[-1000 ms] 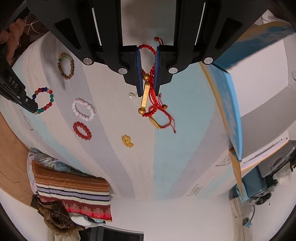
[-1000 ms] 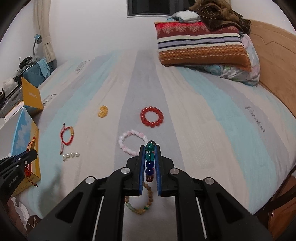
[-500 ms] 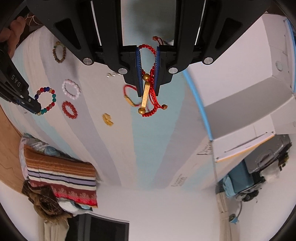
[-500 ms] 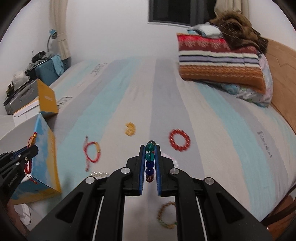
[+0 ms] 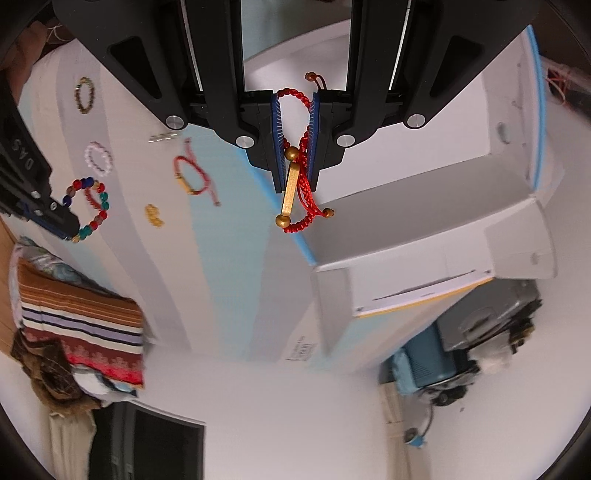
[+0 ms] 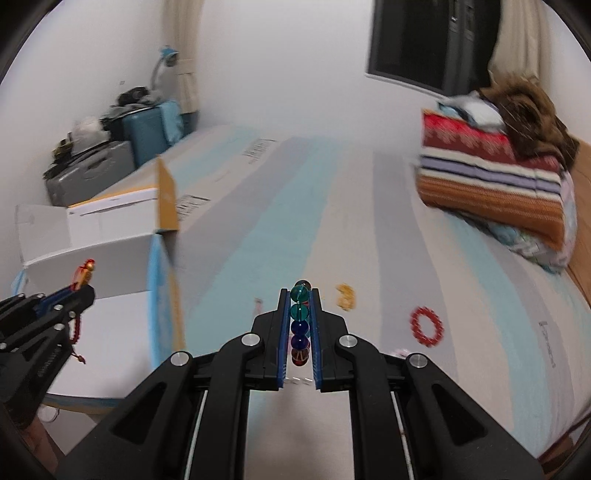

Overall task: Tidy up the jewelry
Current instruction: 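Carry both held bracelets over the open white box, then open both tools to drop the bracelets into the box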

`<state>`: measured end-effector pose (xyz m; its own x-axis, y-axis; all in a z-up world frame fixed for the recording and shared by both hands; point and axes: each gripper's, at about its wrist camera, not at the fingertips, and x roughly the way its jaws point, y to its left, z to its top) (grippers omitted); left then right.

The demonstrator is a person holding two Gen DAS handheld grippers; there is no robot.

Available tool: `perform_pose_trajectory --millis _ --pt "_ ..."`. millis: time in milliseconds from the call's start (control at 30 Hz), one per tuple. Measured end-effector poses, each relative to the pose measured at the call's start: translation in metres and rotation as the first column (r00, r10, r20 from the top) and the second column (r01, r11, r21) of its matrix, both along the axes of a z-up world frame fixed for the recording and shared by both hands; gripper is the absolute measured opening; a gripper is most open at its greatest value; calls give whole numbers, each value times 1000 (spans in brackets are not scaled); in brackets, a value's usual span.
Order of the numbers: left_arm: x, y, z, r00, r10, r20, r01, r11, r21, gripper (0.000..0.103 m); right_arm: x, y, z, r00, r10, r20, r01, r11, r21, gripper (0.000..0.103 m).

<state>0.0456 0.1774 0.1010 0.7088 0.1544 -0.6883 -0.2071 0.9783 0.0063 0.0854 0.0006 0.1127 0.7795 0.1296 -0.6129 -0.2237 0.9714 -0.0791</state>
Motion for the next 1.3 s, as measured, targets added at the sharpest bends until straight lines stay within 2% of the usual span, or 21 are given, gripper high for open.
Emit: perform_pose_trajectory --millis 233,500,633,833,1000,1200,1300 --pt "-19 48 -5 995 95 -36 -95 995 15 11 -15 62 9 993 115 11 -115 993 -1 9" --pt "-39 101 -25 978 177 -109 -178 984 5 11 -23 129 -4 971 239 -27 -239 971 -7 9" --pt "-44 124 -40 965 207 -161 -210 978 -5 11 -18 160 -23 951 294 -97 -297 955 -16 9" --pt "-40 148 -69 933 206 -294 -232 971 -53 11 -2 193 -54 915 330 -232 -345 938 -27 9" --pt "-38 161 -86 912 211 -352 -250 966 -71 11 12 205 -79 893 307 -328 -343 938 -56 9" --pt "-32 174 -104 881 221 -419 -282 955 -90 11 24 207 -109 837 295 -460 -343 939 -22 9" --pt "-30 175 -106 873 212 -439 -279 956 -93 11 24 211 -117 828 288 -481 -347 937 -35 9"
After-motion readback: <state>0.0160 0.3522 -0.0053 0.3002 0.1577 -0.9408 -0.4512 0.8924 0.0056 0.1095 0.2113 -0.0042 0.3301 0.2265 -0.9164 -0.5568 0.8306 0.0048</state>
